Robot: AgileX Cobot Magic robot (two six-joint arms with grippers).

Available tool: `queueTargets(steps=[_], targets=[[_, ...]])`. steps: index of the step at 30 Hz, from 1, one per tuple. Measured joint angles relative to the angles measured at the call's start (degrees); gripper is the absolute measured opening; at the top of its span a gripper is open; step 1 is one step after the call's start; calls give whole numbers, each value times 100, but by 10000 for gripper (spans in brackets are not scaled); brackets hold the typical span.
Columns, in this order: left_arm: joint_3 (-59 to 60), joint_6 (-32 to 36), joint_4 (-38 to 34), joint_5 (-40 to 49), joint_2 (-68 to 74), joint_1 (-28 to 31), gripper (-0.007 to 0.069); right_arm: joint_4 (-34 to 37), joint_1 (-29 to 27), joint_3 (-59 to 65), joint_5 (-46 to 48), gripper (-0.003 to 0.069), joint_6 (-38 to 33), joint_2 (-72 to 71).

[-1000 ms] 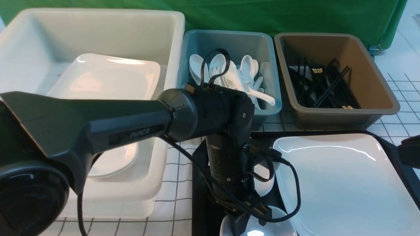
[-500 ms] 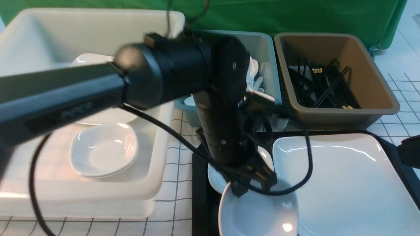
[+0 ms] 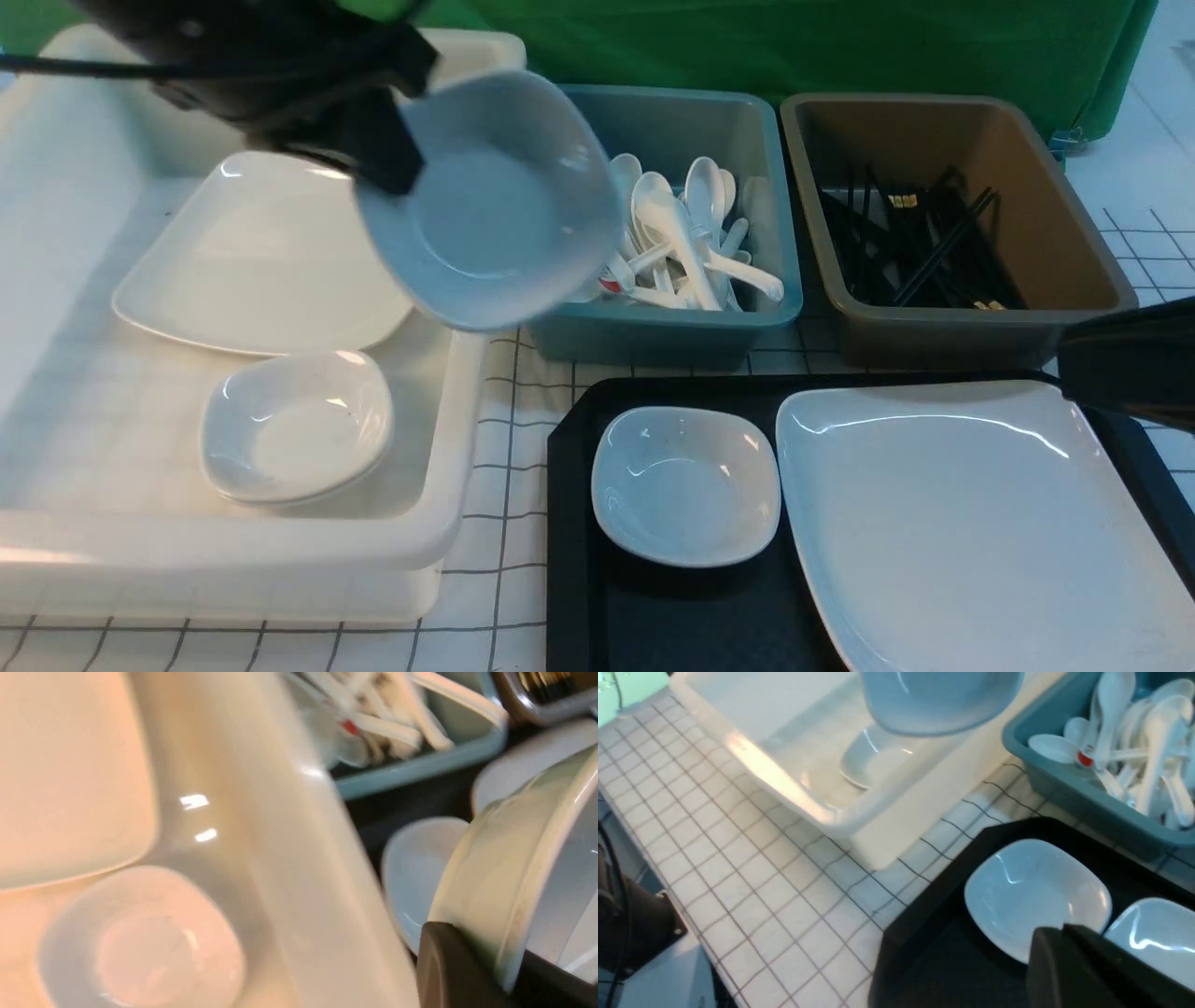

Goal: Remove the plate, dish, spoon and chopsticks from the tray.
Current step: Use the left arm to put the small plate into the large storage box on the left

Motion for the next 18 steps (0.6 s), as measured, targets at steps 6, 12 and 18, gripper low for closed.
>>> queueTargets(steps=[6, 12, 18], targets=[[1407, 31, -417, -738, -190, 1469, 18, 78, 333, -613, 96, 8, -73, 499], [2772, 260, -771, -1918, -190, 1760, 18, -505, 1434, -1388, -169, 8, 313, 1359], [3551, -42, -1061, -2596, -190, 1760, 21, -1390, 2396, -2369, -250, 8, 1072, 2314]])
